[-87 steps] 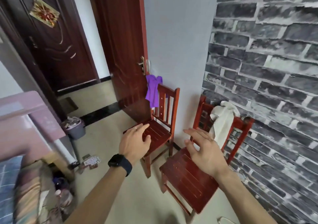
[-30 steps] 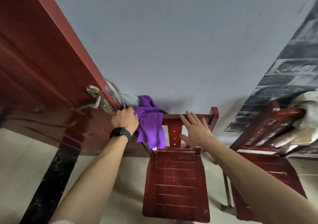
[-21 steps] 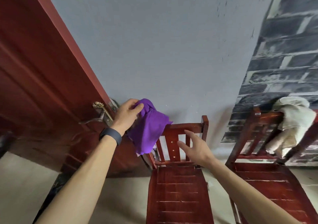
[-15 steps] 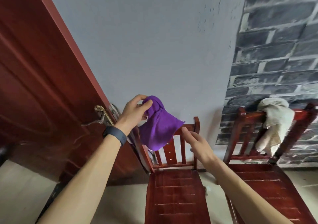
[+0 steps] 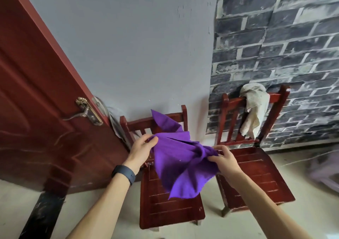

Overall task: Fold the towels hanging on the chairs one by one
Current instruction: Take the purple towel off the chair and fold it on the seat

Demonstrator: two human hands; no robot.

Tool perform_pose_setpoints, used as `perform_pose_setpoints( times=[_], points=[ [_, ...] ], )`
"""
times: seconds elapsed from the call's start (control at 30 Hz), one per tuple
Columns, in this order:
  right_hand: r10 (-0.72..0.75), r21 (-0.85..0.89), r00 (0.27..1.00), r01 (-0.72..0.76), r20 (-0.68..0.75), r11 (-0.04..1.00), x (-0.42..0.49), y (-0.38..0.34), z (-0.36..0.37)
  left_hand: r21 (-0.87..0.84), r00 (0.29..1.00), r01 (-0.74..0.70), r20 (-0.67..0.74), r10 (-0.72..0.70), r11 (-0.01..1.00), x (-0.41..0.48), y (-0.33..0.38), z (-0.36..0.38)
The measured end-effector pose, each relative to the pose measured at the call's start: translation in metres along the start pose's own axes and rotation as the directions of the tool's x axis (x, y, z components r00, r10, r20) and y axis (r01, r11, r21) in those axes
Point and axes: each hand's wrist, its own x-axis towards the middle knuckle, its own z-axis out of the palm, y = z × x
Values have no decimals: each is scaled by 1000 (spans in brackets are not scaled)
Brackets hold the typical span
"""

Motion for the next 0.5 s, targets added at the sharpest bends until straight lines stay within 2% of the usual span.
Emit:
perform_pose_setpoints(
  times=[0.07, 0.13, 0.23, 0.27, 0.4, 0.47, 0.5],
  points=[
    [48, -10, 998, -48, 43, 999, -8, 23, -3, -4, 993, 19, 113, -18, 1000, -13, -7, 21],
    [162, -68, 982, -156, 93, 985, -21, 33, 1, -6, 974, 18, 228, -16, 1000, -21, -11, 40],
    [130, -403, 989, -91, 69, 911, -25, 52, 2, 39, 945, -24, 326, 10, 999, -25, -13, 55],
    [106, -509, 994, -72, 38, 858, -25, 58, 2, 72, 945, -27, 327, 2, 997, -24, -15, 56],
    [51, -753, 999, -34, 0, 657, -29, 79, -6, 220, 952, 5, 298, -72, 975, -21, -35, 49],
    [10, -743, 997, -60, -72, 667, -31, 82, -19, 204, 965, 82, 227, -129, 976, -18, -48, 41],
    [18, -675, 991, -103, -132, 730, -31, 84, -29, 160, 972, 127, 175, -155, 979, -17, -53, 36]
  ],
)
